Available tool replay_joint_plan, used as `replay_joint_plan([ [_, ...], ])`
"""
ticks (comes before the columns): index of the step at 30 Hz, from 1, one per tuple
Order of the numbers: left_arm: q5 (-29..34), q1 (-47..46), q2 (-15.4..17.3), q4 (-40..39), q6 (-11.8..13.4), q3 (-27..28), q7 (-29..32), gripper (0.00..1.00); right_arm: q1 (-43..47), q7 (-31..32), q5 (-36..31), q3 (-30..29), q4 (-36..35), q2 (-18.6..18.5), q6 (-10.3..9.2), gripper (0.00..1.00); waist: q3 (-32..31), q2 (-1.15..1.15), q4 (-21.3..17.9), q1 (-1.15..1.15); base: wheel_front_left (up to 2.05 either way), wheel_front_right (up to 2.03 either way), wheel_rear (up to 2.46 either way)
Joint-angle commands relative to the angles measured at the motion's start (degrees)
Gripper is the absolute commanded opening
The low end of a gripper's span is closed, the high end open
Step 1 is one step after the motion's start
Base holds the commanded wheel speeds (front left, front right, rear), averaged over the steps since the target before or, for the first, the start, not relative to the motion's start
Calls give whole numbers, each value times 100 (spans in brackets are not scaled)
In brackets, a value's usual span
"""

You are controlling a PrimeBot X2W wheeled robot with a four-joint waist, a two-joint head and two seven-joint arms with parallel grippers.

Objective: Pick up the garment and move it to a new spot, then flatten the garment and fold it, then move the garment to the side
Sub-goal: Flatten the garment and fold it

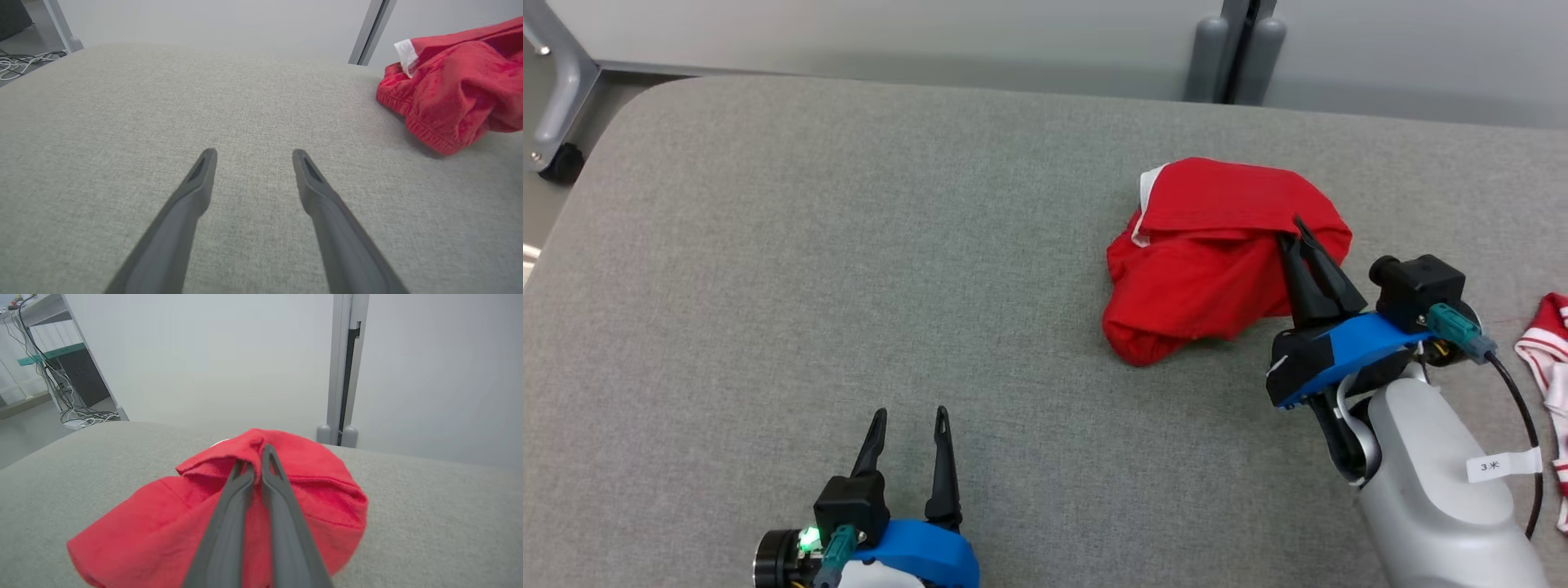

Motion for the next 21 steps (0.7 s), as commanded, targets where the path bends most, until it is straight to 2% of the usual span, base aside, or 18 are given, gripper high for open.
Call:
replay_joint_plan([
  [1, -10, 20, -4, 18, -32, 26, -26, 100, 33, -2, 46, 53, -116, 5, 1, 0, -145, -1, -124, 0, 0, 0, 0],
  [3, -35, 105, -3, 86, -93, 58, -25, 100, -78, -2, 335, 267, -508, 45, 1, 0, -372, -1, -229, 0, 0, 0, 0],
  [10, -123, 249, -3, 242, -242, 74, -26, 100, -338, -1, 938, 732, -906, 202, 1, 0, -787, -1, -285, 0, 0, 0, 0],
  [18, -190, 432, -3, 379, -320, 40, -26, 100, -744, -1, 1712, 1430, -977, 384, 1, 0, -1068, -1, -9, 0, 0, 0, 0],
  [21, -164, 504, -3, 456, -357, 68, -26, 100, -1011, -2, 2310, 1650, -1297, 383, 1, 0, -1114, -1, 85, 0, 0, 0, 0],
])
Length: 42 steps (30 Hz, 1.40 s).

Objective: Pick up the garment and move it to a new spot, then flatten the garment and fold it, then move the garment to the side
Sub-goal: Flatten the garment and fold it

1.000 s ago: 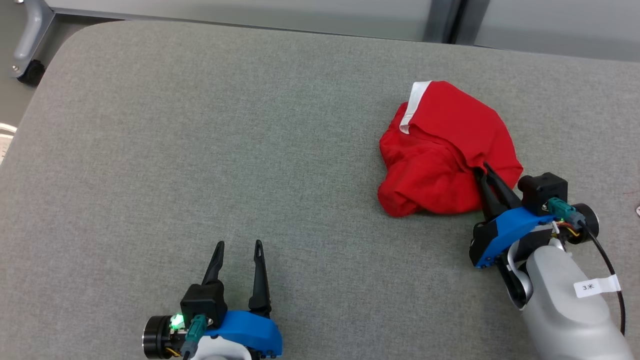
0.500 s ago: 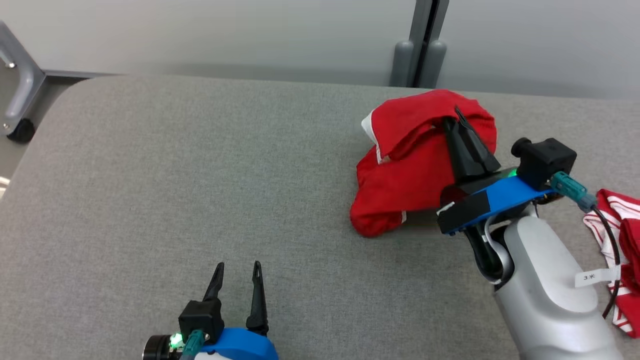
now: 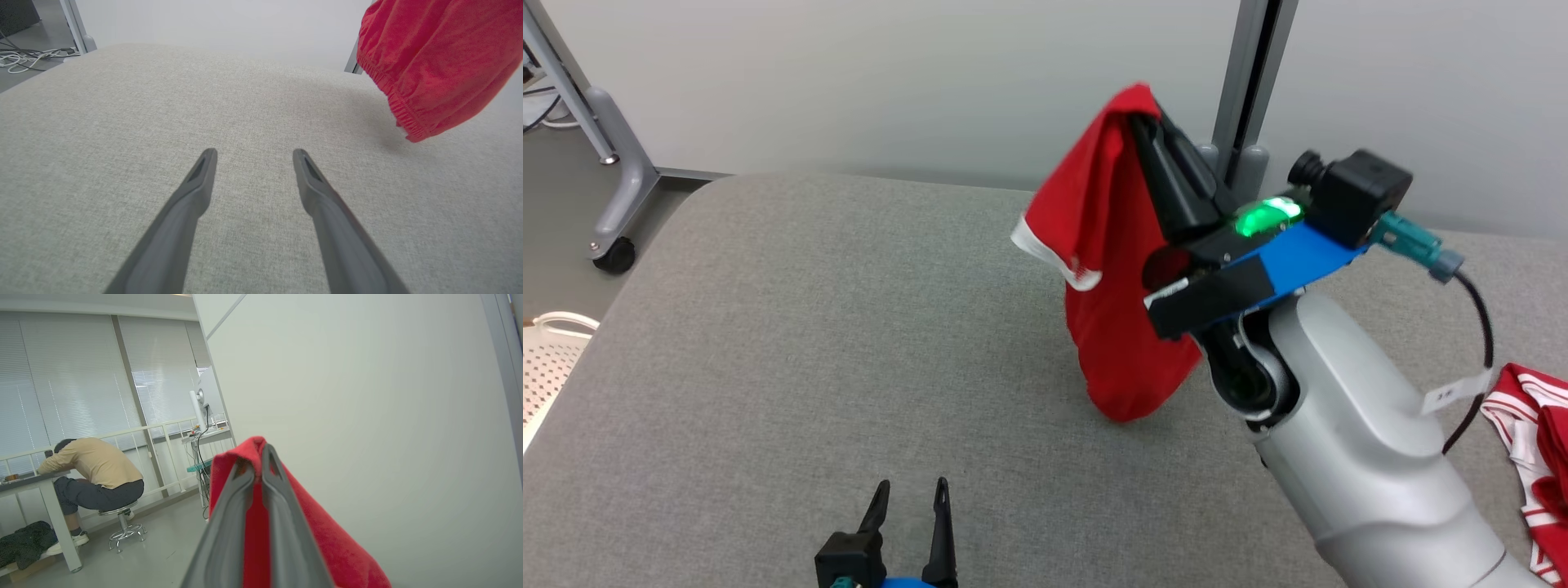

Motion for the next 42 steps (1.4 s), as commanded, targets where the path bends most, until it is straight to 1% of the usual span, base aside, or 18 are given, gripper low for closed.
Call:
replay_joint_plan([
  [1, 13, 35, -1, 25, -26, 44, -27, 100, -214, -4, 136, -4, -141, -8, 1, 0, -11, 1, 25, 1, 0, 0, 0],
  [3, 26, 54, -1, 58, -27, 53, -27, 100, -398, -3, 437, -15, -406, -11, 1, 0, -26, 1, 54, 1, 0, 0, 0],
  [5, 18, 75, -1, 74, -23, 55, -27, 100, -551, -3, 494, -111, -616, -11, 1, 0, -25, 1, 57, 1, 0, 0, 0],
  [8, -17, 99, -1, 79, 9, 77, -27, 100, -524, -3, 429, -388, -616, -15, 1, 0, -15, 1, 2, 1, 0, 0, 0],
  [10, -28, 99, -2, 66, 19, 86, -27, 100, -353, -3, 304, -632, -419, -20, 1, 0, 8, 1, -79, 1, 0, 0, 0],
  [13, -27, 61, -1, 25, 47, 112, -27, 100, -25, -2, -64, -916, -9, -16, 1, 0, 83, 1, -217, 1, 0, 0, 0],
  [20, 37, -130, -1, 4, 43, 67, -27, 100, 1197, -10, -752, -1507, 1302, -711, 2, 0, 282, 1, -500, 1, 0, 0, 0],
  [21, 62, -155, -1, -6, 28, 46, -27, 100, 1359, -10, -806, -1634, 1533, -780, 2, 39, 307, 1, -540, 1, 0, 0, 0],
  [22, 69, -170, -2, -22, 20, 52, -27, 100, 1469, -13, -832, -1777, 1681, -810, 2, 87, 327, 1, -588, 1, 0, 0, 0],
  [23, 69, -188, -2, -25, 9, 38, -26, 100, 1547, -12, -945, -1895, 1782, -887, 2, 100, 342, 1, -630, 1, 0, 0, 0],
  [24, 95, -220, -2, -25, 7, 34, -27, 100, 1620, -12, -1039, -2004, 1870, -931, 2, 100, 356, 1, -685, 1, 0, 0, 0],
  [27, 86, -298, -3, -38, -17, 55, -26, 100, 1782, -10, -1254, -2351, 1945, -908, 2, 100, 378, 1, -861, 1, 0, 0, 0],
  [29, 10, -386, -1, -87, -33, 78, -27, 100, 1816, -10, -1327, -2539, 1882, -805, 2, 100, 397, 1, -987, 1, 0, 0, 0],
  [31, -135, -488, -2, -134, -89, 68, -27, 100, 1819, -10, -1403, -2604, 1786, -703, 1, 100, 426, 1, -1115, 1, 0, 0, 0],
  [33, -408, -630, -2, -152, -157, 44, -27, 100, 1842, -10, -1449, -2600, 1696, -626, 1, 100, 465, 1, -1228, 1, 0, 0, 0],
  [36, -622, -951, -3, -81, -266, -56, -26, 100, 1859, -10, -1418, -2516, 1577, -488, 2, 100, 542, 1, -1395, 1, 0, 0, 0],
  [39, -954, -1198, -1, 140, -375, -223, -26, 100, 1889, -10, -1401, -2397, 1492, -414, 1, 100, 619, 1, -1525, 1, 0, 0, 0],
  [42, -1314, -1455, 2, 463, -379, -355, -26, 100, 1899, -10, -1384, -2282, 1430, -384, 1, 100, 706, 1, -1637, 1, 0, 0, 0],
])
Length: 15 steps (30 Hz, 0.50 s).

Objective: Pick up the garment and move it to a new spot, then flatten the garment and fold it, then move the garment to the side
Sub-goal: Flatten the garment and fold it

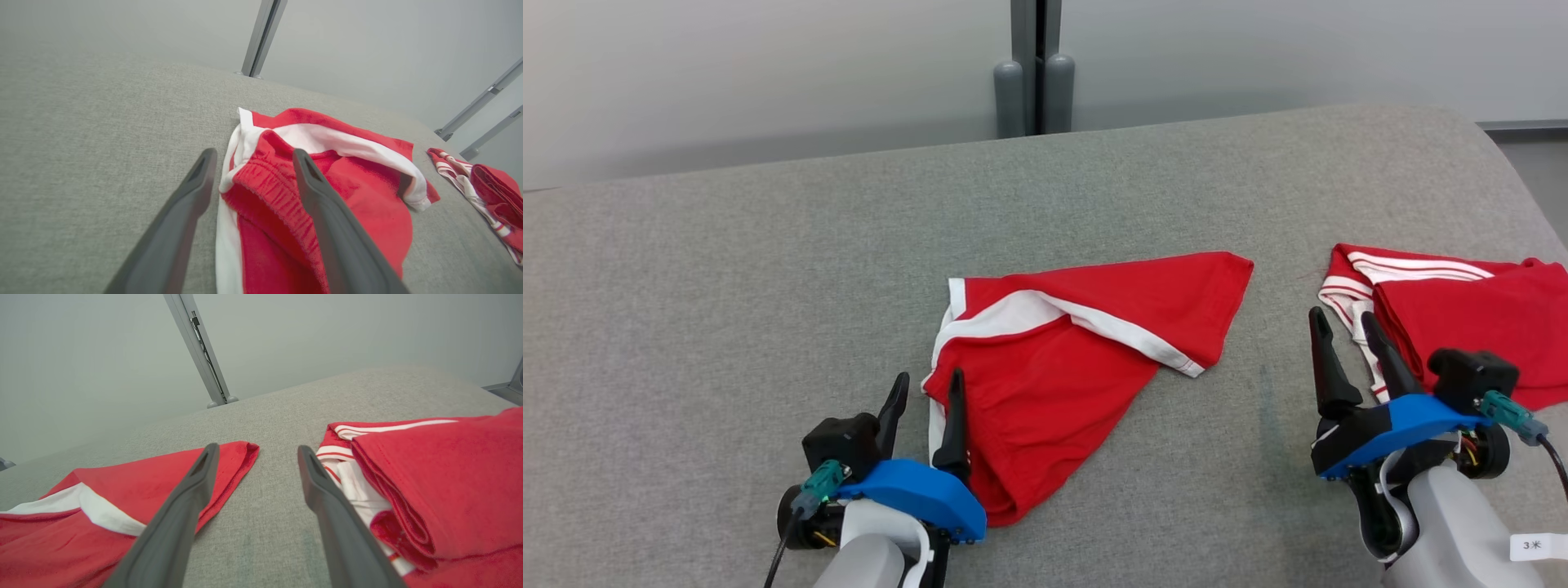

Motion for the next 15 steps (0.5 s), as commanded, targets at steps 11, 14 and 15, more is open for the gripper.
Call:
replay_joint_plan([
  [11, -702, -790, 4, 1366, -134, -406, -26, 54, 2, -17, 101, 258, -119, -30, 1, 100, 225, -1, -256, 0, 0, 0, 0],
  [14, -633, -980, -1, 1552, -149, -578, -26, 0, -5, -17, 97, 266, -144, -3, 1, 100, 250, -1, -272, 0, 0, 0, 0],
  [15, -510, -1052, -2, 1546, -97, -592, -26, 0, -6, -17, 109, 256, -152, 7, 1, 100, 254, -1, -274, 0, 0, 0, 0],
])
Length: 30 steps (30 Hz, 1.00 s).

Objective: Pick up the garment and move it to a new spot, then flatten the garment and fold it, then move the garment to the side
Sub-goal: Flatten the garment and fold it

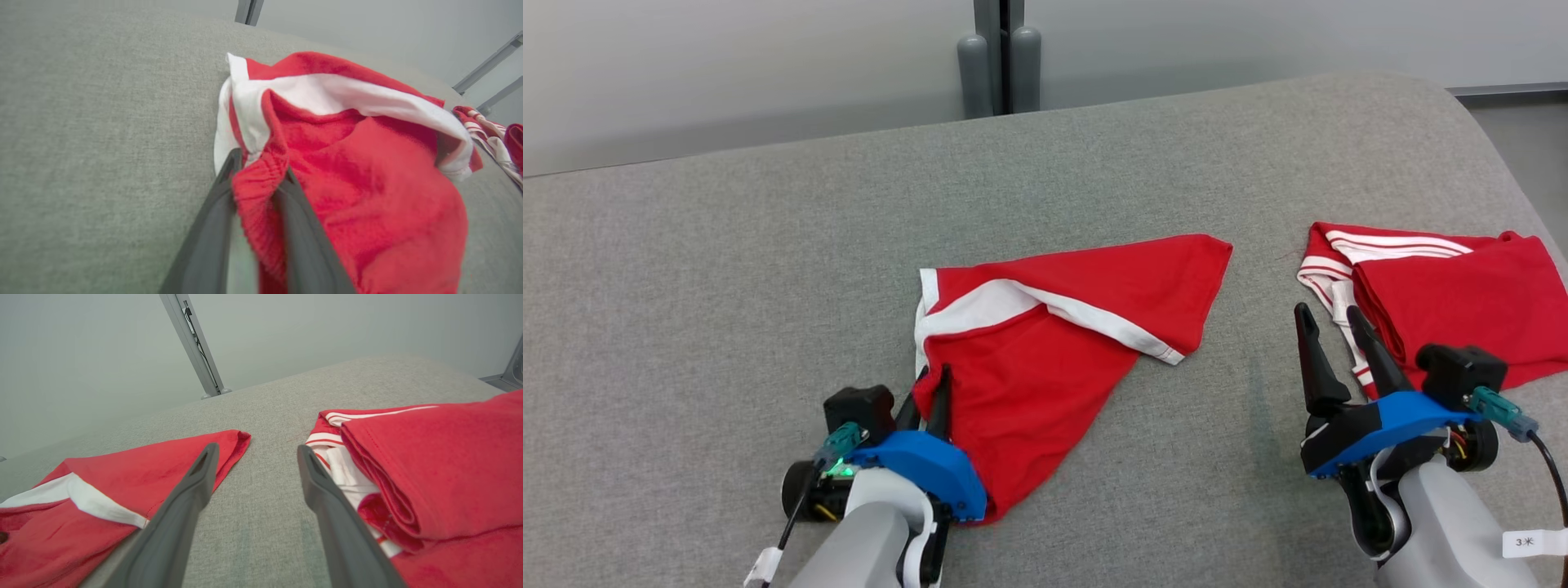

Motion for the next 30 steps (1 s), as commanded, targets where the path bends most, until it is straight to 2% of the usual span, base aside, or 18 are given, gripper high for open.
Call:
replay_joint_plan([
  [1, 269, -208, -6, -78, 94, 4, -25, 0, 6, -17, 13, -11, -42, 20, 1, 100, 4, -1, -2, 0, 0, 0, 0],
  [3, 445, -263, -2, -141, 161, 47, -26, 0, 9, -17, 9, -21, -52, 30, 1, 100, 3, -1, -2, 0, 0, 0, 0],
  [10, 2247, -803, 404, -1157, 447, 24, -26, 0, 114, -17, -4, -101, -59, 121, 1, 100, -135, -1, -20, 0, 0, 0, 0],
  [17, 3601, -854, 771, -2060, 410, -545, -25, 0, 297, -17, -3, -221, -52, 213, 1, 100, -353, -1, -1, 0, 0, 0, 0],
  [20, 3750, -419, 850, -1951, 348, -826, -20, 0, 398, -17, -14, -271, -28, 244, 1, 100, -391, -1, 74, 0, 0, 0, 0],
  [24, 3536, 215, 698, -1699, 351, -930, -21, 0, 480, -17, -24, -211, -12, 267, 1, 100, -378, -1, 172, 0, 0, 0, 0],
  [25, 3442, 405, 618, -1645, 391, -896, -21, 7, 483, -17, -29, -171, 3, 263, 1, 100, -373, -1, 201, 0, 0, 0, 0],
  [27, 3313, 725, 504, -1505, 448, -847, -21, 43, 476, -17, -26, -97, 44, 243, 1, 100, -365, -1, 280, 0, 0, 0, 0],
  [28, 3273, 839, 456, -1475, 475, -819, -20, 79, 468, -17, -30, -49, 57, 233, 2, 100, -360, -1, 322, 0, 0, 0, 0],
  [29, 3253, 938, 397, -1437, 475, -826, -21, 100, 470, -17, -50, -5, 80, 213, 1, 100, -360, -1, 373, 0, 0, 0, 0],
  [30, 3202, 1040, 337, -1402, 477, -807, -20, 100, 477, -17, -43, 63, 120, 207, 1, 100, -361, -1, 418, 0, 0, 0, 0],
])
